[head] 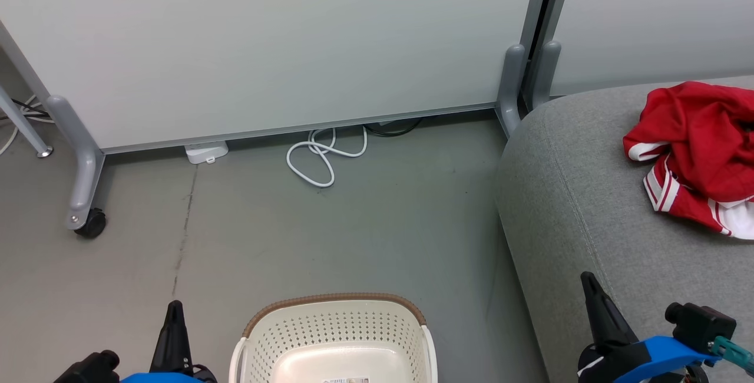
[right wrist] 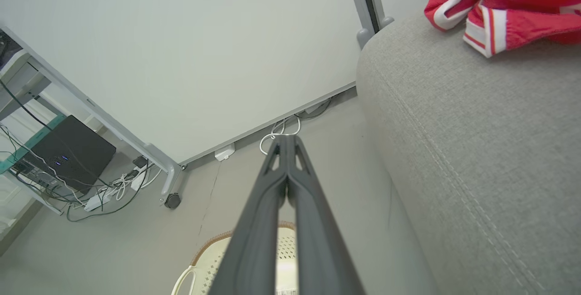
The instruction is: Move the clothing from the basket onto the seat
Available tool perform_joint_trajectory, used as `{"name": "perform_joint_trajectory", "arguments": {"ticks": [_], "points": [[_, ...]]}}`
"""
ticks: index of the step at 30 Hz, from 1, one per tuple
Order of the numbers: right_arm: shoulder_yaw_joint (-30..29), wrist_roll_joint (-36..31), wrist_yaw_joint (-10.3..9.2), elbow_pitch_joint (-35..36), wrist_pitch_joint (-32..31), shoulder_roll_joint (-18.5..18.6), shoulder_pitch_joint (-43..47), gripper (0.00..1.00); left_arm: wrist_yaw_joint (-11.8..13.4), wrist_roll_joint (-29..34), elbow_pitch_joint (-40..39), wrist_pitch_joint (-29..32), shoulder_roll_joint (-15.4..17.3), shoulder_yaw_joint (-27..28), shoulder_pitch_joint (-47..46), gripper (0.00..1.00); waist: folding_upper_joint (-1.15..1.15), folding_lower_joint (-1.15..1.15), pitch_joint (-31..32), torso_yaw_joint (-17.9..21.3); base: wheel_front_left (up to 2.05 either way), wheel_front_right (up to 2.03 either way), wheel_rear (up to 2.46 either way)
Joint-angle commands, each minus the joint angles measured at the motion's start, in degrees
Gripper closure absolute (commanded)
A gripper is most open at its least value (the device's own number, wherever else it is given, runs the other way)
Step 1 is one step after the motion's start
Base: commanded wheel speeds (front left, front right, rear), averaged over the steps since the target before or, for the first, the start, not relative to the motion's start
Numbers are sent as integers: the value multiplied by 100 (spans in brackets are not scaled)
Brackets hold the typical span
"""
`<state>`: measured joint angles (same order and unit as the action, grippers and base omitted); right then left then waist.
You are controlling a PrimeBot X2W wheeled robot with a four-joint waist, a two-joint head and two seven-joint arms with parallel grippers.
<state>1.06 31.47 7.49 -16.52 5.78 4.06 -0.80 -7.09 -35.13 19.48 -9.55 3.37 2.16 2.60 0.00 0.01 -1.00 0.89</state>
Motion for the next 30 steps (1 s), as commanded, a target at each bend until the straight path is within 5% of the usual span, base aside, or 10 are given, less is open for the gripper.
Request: {"name": "perform_joint_trajectory", "arguments": {"ticks": [1, 30], "points": [[-46, 177, 0, 106, -34, -2, -152, 100, -11, -166, -112, 35, 25, 41, -194, 100, 0, 0, 1, -1, 0, 0, 0], [-322, 2431, 0, 173, -491, -48, -328, 100, -28, -2285, -289, 639, -1, 199, -482, 100, 0, -1, 23, -25, 0, 0, 0]]}}
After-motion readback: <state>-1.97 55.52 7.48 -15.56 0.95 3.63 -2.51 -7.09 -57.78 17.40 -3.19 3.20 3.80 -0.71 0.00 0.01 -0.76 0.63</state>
